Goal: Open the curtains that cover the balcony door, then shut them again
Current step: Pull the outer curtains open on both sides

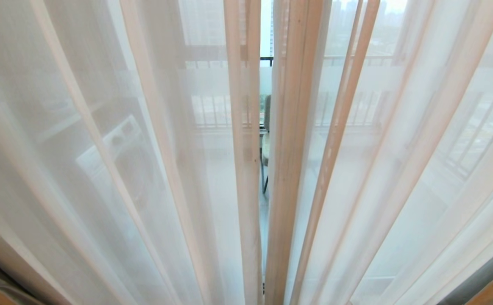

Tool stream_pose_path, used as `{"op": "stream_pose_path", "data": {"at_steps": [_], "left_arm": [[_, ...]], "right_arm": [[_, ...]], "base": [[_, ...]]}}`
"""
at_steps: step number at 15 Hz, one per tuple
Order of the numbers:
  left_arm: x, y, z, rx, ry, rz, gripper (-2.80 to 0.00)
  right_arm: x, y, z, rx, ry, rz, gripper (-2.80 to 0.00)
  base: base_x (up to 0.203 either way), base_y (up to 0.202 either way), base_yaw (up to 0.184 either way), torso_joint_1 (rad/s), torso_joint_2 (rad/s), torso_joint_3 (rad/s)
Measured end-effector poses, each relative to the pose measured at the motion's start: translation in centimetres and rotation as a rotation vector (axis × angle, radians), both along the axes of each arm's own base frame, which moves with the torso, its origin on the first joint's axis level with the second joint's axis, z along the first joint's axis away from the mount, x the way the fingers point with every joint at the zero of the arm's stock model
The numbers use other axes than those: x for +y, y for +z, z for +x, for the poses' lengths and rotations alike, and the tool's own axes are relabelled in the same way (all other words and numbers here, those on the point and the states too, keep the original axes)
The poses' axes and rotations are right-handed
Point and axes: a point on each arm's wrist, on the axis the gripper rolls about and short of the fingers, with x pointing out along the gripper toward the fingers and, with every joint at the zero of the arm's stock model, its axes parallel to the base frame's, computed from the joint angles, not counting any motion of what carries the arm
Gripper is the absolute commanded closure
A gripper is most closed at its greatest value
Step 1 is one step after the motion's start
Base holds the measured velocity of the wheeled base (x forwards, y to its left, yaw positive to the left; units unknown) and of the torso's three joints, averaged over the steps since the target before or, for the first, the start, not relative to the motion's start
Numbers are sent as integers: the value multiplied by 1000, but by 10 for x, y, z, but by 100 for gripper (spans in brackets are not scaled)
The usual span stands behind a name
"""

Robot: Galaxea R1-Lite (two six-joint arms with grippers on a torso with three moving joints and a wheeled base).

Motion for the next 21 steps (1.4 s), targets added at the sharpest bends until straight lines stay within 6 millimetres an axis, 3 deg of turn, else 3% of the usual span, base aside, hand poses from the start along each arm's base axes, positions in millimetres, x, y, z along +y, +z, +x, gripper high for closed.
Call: {"op": "stream_pose_path", "data": {"at_steps": [6, 21], "left_arm": [[0, -4, -12, -141, 25, 1, 0], [0, -4, -13, -151, 26, -1, 0]], "right_arm": [[0, 0, 0, 0, 0, 0, 0], [0, 0, 0, 0, 0, 0, 0]], "base": [[0, 0, 0, 0, 0, 0], [0, 0, 0, 0, 0, 0]]}}
